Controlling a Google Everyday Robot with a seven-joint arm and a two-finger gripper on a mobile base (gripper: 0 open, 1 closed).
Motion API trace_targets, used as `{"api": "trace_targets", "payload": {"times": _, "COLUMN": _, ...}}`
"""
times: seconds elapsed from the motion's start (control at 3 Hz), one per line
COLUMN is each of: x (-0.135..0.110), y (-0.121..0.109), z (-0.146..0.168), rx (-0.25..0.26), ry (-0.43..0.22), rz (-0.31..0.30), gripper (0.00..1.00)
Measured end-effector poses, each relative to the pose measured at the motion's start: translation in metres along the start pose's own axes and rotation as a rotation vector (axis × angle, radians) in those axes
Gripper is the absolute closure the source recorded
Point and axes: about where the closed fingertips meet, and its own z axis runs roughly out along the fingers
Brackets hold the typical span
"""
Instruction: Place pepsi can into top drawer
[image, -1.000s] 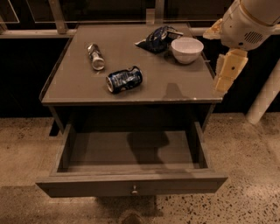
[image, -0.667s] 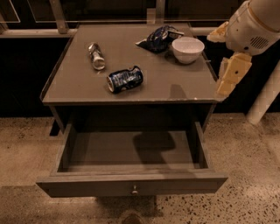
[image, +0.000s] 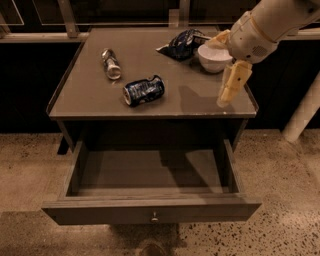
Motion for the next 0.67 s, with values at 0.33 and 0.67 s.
{"api": "trace_targets", "payload": {"times": 0.33, "x": -0.021, "y": -0.027, "z": 0.038, "rx": -0.058, "ry": -0.061, "rz": -0.075, "gripper": 0.0}}
{"api": "trace_targets", "payload": {"times": 0.67, "x": -0.045, "y": -0.047, "z": 0.068, "rx": -0.098, "ry": -0.098, "rz": -0.144, "gripper": 0.0}}
